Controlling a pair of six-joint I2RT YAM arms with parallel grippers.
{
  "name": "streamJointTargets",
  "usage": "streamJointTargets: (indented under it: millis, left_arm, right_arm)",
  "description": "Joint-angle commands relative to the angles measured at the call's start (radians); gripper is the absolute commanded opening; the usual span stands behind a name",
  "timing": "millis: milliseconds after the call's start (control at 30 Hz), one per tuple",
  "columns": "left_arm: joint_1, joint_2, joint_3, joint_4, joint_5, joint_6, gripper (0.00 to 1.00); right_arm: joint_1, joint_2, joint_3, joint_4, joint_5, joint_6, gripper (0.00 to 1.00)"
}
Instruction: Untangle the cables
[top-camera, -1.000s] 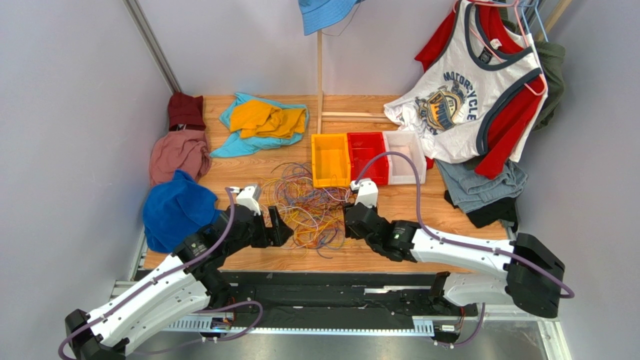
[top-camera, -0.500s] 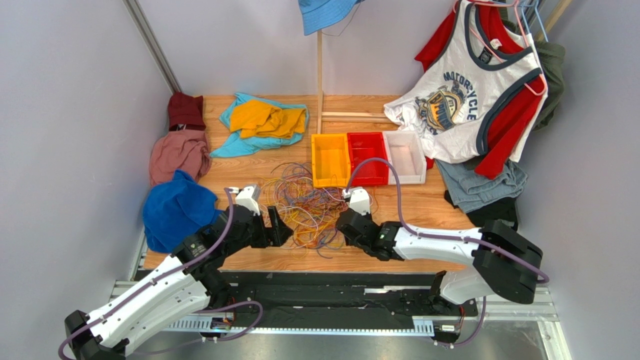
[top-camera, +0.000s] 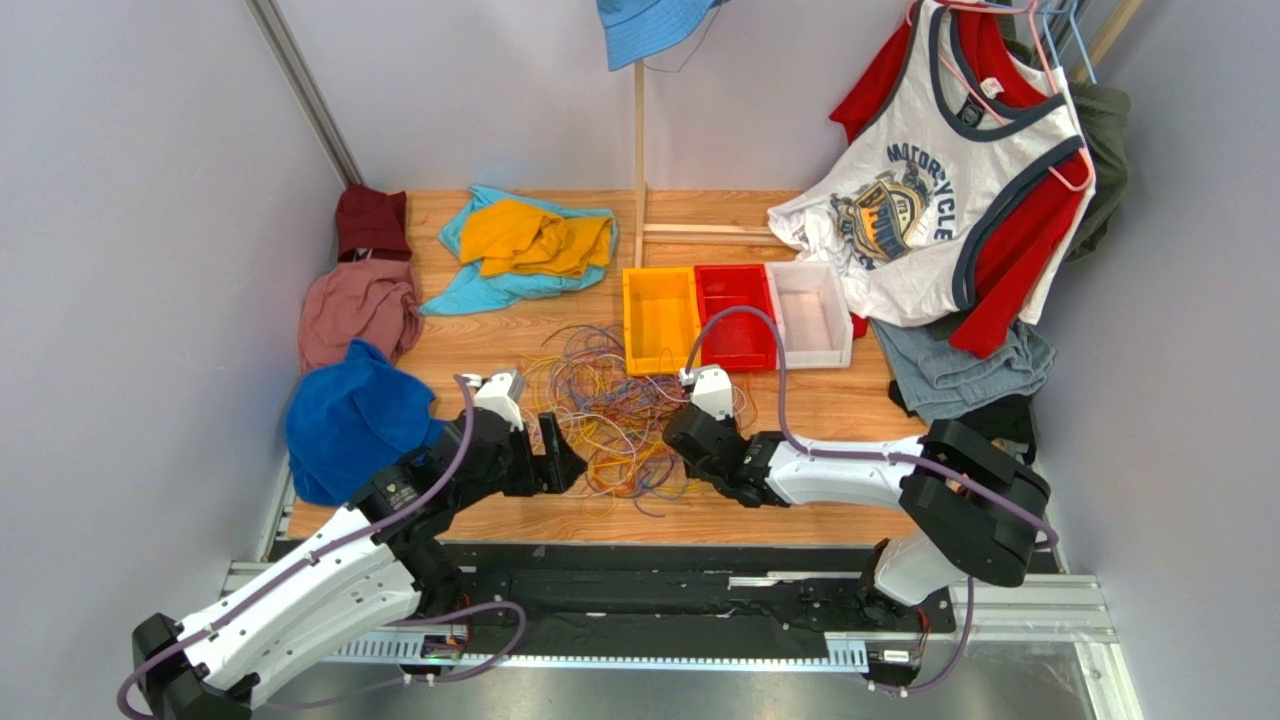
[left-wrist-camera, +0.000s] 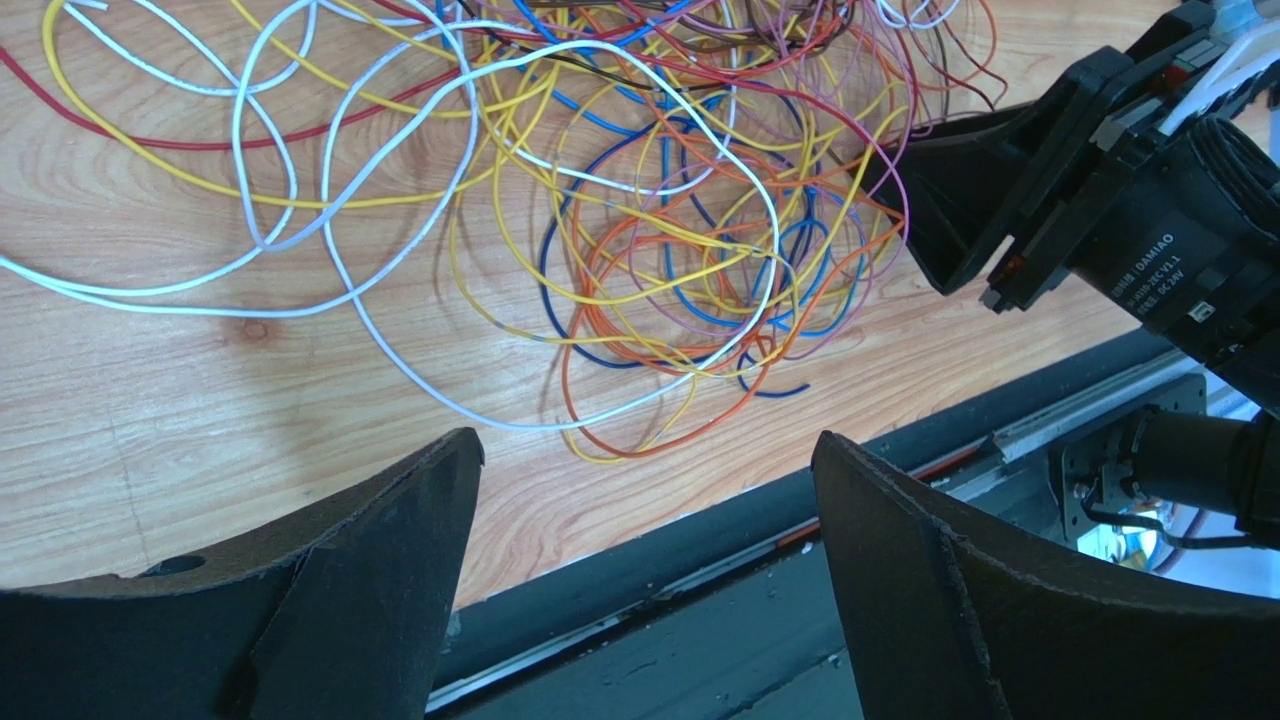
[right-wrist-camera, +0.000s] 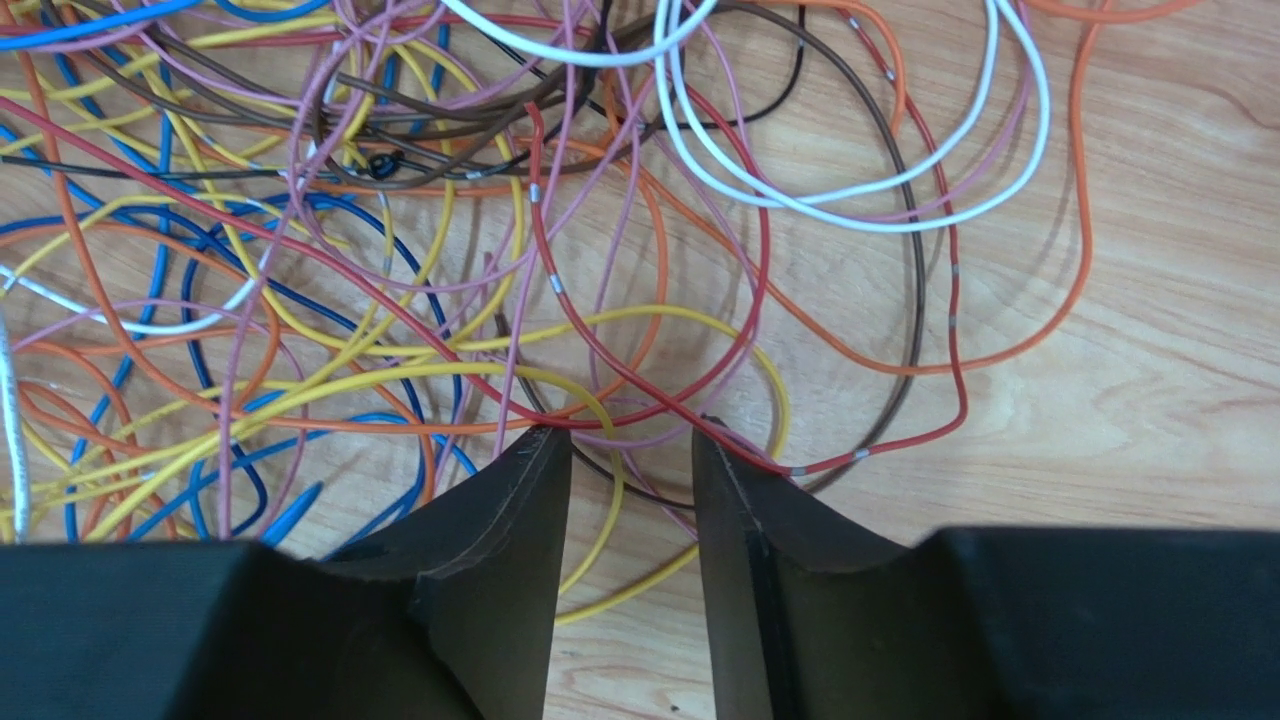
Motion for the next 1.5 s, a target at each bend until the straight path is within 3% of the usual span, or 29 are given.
streamJointTargets:
  millis: [0,133,167,200,300,333,467,700,900,1133,1267,1467]
  left_arm:
    - [-0.001,0.002,-0.009,0.025,-0.009,0.010,0.90]
    - [-0.001,0.001,-0.010,0.022,-0.006,0.008,0.90]
    - [-0.001,0.001,-0.008,0.013,-0.007,0.007,0.90]
    - [-0.001,-0.007,-0.006,0.010,-0.009,0.007,0.90]
    - [-0.001,-0.028,-0.003,-0.007,-0.015,0.007,0.90]
    - [-0.001,-0.038,-0.002,-0.008,-0.016,0.008,0.90]
    - [-0.001,-0.061,0.015,-0.013,-0.032,0.014,0.90]
    - [-0.001,-0.045,0.139,-0.011,-0.047,0.059,0.90]
    - [-0.001,-0.038,0.256,-0.001,-0.065,0.116,0.90]
    - [-0.001,-0.039,0.279,0.094,-0.032,0.137,0.90]
    - [-0.001,-0.036,0.247,0.209,0.031,0.157,0.91]
    - [-0.001,0.011,0.138,0.522,0.197,0.162,0.95]
  right_arm:
    - [-0.013,0.036,0.045,0.070,0.013,-0.012,0.38]
    - [-0.032,0.049,0.039,0.070,0.000,0.007,0.17]
    - [-0.029,0.034,0.036,0.059,0.002,0.014,0.04]
    - [-0.022,0.009,0.030,0.044,0.017,0.024,0.00]
    - [0.059,-0.164,0.053,-0.091,0.103,0.022,0.00]
    - [0.091,-0.212,0.074,-0.207,0.127,0.015,0.00]
    - [0.278,-0.438,0.314,-0.486,0.238,-0.007,0.00]
    - [0.383,-0.497,0.727,-0.786,0.299,-0.085,0.00]
    - [0.387,-0.473,1.110,-0.815,0.283,-0.238,0.00]
    - [0.387,-0.441,1.404,-0.739,0.280,-0.360,0.00]
    - [0.387,-0.407,1.491,-0.766,0.240,-0.352,0.00]
    - [0.387,-0.414,1.440,-0.797,0.218,-0.314,0.00]
